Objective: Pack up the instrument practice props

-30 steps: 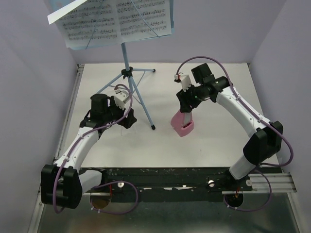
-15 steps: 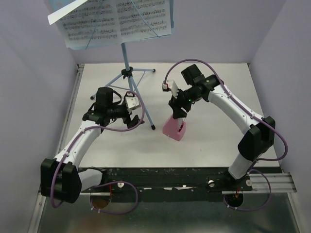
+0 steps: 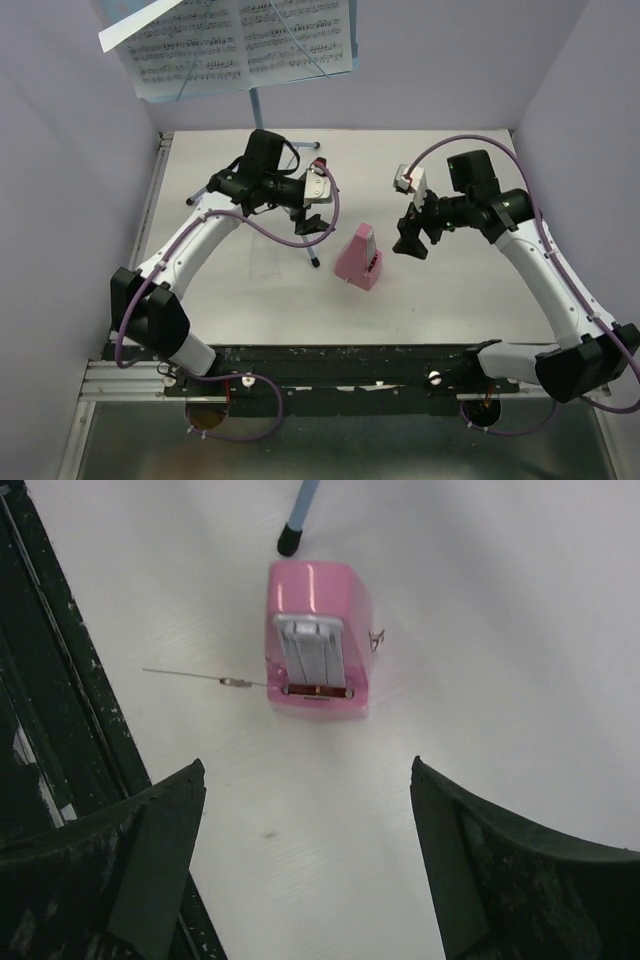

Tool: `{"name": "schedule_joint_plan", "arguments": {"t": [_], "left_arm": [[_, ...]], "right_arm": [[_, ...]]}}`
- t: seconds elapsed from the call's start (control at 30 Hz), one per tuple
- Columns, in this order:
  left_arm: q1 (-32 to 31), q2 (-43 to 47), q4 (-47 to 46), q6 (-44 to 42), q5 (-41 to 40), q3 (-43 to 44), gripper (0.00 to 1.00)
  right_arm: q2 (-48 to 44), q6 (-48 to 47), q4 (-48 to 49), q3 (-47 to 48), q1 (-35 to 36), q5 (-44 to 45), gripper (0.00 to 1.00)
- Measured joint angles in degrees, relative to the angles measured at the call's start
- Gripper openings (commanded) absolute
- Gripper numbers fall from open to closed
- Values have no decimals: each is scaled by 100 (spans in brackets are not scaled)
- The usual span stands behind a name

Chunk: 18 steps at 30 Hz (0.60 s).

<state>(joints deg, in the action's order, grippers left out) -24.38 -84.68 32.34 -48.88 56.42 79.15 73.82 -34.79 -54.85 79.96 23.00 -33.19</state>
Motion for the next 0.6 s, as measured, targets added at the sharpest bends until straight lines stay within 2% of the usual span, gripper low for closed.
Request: {"name": "schedule_joint_plan", "arguments": {"t": [0.23,0.43,0.6], "left_arm": [[-581,-1261,835,-608,63,1091,89],[-758,-1788,1239,-807,61,1613,78],[-901,-2068,1515,-968,61,2017,72]], "right_arm": [[-216,481,597,-1464,-1220,-557,82],[-584,463,1322,-2275,-1241,-925,70],[-186,428,1805,-2339,-1241,-1088,65]]}}
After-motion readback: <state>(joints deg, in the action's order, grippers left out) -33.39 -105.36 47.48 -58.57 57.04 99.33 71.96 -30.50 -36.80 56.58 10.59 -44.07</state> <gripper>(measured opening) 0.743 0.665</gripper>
